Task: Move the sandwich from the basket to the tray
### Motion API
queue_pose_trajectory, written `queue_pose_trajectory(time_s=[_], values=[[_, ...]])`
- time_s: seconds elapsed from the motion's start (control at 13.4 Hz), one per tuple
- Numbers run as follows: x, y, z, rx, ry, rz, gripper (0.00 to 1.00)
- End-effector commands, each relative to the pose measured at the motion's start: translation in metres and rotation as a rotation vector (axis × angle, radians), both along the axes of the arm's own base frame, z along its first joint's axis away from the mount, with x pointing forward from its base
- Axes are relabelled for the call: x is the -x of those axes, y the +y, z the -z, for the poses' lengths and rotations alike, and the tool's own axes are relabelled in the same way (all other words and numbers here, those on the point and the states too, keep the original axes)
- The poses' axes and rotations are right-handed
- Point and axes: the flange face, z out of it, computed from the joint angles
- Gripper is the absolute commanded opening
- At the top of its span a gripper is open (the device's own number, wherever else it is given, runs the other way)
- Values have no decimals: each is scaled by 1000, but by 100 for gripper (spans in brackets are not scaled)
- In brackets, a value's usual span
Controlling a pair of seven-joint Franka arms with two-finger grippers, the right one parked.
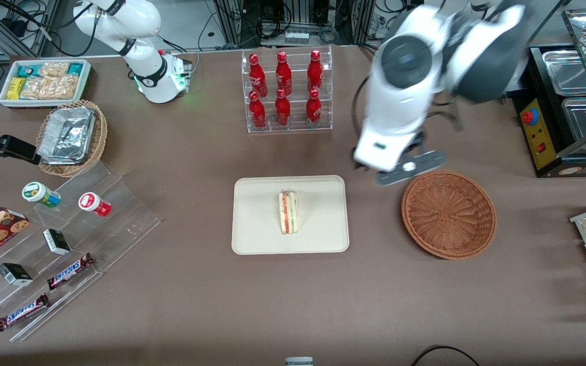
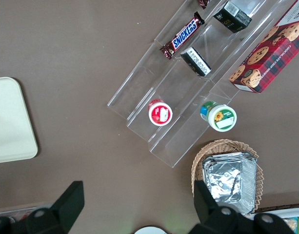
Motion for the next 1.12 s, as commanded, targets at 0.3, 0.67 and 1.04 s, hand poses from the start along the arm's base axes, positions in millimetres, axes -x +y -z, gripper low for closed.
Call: queue_pose_trajectory(time_s=[0.3,0.67,1.04], values=[[-6,176,-63,54,74,175,99],[-1,289,-85,142,100,315,99],[2,303,-90,149,102,327,99]])
